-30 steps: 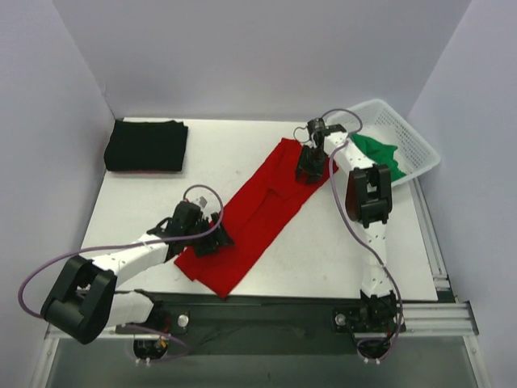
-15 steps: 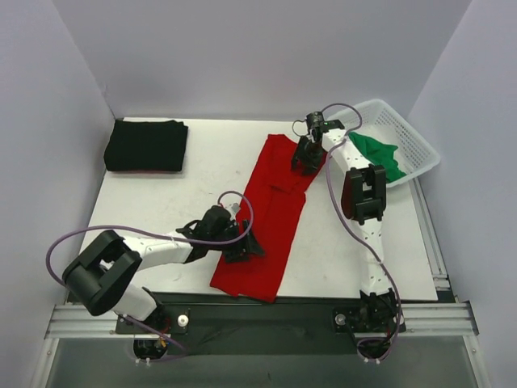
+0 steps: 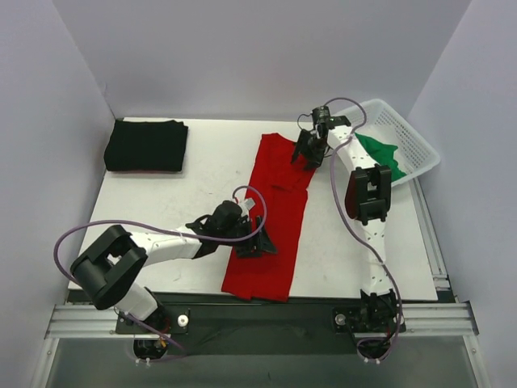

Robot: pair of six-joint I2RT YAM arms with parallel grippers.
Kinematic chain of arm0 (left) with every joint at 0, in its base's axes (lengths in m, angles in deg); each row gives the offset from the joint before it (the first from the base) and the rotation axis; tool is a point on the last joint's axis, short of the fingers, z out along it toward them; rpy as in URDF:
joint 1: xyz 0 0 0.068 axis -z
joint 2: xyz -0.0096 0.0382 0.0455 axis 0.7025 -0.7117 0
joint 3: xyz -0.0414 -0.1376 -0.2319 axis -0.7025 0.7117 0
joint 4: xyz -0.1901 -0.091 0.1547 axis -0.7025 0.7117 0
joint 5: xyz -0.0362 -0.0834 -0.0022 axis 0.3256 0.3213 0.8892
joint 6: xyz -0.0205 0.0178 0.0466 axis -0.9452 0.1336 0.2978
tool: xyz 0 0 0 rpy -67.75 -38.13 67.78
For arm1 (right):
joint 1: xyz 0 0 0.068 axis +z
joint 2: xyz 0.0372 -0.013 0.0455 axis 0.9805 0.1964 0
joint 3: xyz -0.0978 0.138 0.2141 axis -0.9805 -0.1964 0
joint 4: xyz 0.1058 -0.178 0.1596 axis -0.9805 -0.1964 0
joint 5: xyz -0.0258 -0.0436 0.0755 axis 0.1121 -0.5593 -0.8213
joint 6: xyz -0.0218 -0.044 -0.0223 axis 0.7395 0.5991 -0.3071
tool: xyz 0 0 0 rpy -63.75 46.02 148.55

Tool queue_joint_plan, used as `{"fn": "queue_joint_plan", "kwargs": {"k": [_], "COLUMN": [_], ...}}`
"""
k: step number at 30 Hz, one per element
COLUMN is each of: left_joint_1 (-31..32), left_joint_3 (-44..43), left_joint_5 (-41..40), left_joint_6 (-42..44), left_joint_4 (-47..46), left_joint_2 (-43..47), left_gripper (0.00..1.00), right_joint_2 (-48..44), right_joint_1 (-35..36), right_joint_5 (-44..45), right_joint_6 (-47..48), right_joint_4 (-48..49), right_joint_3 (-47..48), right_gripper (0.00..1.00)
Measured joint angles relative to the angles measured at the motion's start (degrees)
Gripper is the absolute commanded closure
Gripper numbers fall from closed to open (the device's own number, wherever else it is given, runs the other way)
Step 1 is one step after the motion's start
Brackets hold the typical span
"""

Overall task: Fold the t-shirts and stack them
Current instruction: Rotate the tshirt 90 degrees

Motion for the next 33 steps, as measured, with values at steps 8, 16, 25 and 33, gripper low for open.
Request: {"fn": "queue_joint_plan", "kwargs": {"k": [8,16,25,33], "left_joint_1": [0.0,-2.6,-3.8,-3.8], "left_joint_3": [-3.4,-0.7,3.8,5.9], "left_joint_5": [-7.4,-16.7,-16.9,-15.0], "left_joint_6": [6.9,12.4,13.7,13.6], "left_joint_4": [12.6,28.8,37.1,38.2], "left_joint_2": [10.7,20.4,23.4,23.5], "left_gripper": [0.21,0.26,0.31,0.38], "right_joint_2": [-23.3,-49.2,-62.5,-61.3], "right_joint_1": [-0.6,11.5,27.1,35.7], "right_joint_5": [-1.2,-0.8,-1.4,-2.3], "right_joint_6": [2.9,2.0,-9.4,-14.8], "right_joint_4": [1.2,2.3,0.8,2.2], "right_joint_3": [-19.1,-52.9,-75.2,-76.7], "right_gripper": [0.51,0.52,0.56,0.58]}}
